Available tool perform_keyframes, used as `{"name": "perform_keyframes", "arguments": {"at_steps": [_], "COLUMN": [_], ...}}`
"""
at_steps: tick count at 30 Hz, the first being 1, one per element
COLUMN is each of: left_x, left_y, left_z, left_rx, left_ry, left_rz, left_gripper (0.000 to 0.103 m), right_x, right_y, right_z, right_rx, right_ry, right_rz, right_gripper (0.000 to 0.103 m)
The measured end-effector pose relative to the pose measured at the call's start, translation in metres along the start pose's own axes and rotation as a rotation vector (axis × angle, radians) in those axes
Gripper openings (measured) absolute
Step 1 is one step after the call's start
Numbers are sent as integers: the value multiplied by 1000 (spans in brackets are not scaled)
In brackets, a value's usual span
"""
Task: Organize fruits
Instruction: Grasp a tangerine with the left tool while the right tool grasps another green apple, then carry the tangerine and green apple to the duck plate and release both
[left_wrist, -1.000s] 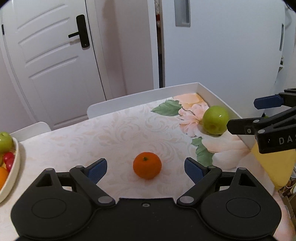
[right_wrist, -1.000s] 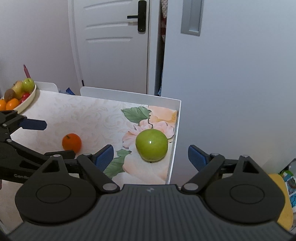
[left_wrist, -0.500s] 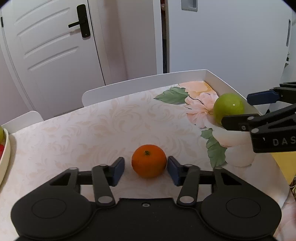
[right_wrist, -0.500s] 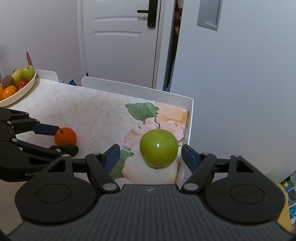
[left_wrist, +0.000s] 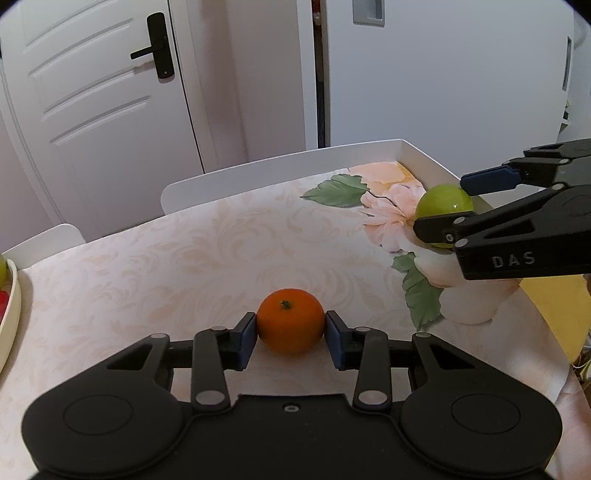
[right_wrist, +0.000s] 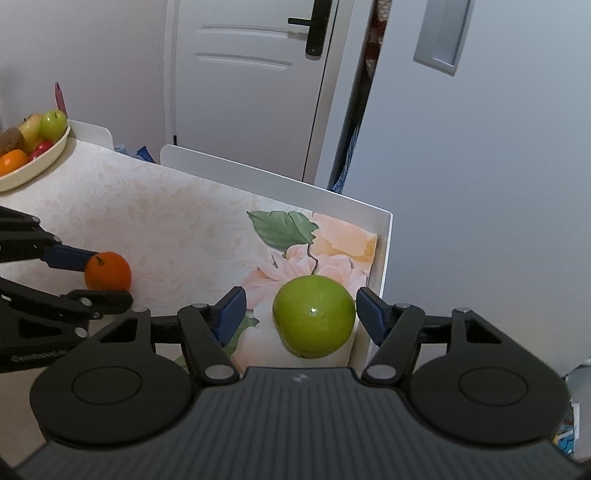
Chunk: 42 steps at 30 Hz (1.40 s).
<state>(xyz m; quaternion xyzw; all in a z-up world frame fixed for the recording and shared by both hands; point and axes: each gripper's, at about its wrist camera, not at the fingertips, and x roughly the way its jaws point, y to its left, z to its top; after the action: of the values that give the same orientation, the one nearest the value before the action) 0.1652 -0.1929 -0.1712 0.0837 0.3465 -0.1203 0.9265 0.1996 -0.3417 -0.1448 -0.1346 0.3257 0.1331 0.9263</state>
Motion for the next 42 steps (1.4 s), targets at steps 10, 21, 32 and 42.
{"name": "perform_keyframes", "arguments": {"at_steps": [10, 21, 32, 42], "left_x": [-6, -15, -48, -103], "left_y": [6, 16, 32, 75], "left_z": [1, 2, 4, 3], "left_rx": [-17, -37, -80, -152], "left_ry": [-11, -24, -76, -129], "left_rz": [-7, -7, 10, 73], "left_gripper": [43, 43, 43, 43], "right_x": [15, 14, -25, -55], "right_y": [8, 11, 33, 82], "right_z": [-3, -4, 23, 67], "right_rx": [-108, -117, -6, 23], "right_ry": [31, 41, -11, -58], "right_rz": [-39, -48, 36, 151], "right_gripper": [74, 69, 68, 69]}}
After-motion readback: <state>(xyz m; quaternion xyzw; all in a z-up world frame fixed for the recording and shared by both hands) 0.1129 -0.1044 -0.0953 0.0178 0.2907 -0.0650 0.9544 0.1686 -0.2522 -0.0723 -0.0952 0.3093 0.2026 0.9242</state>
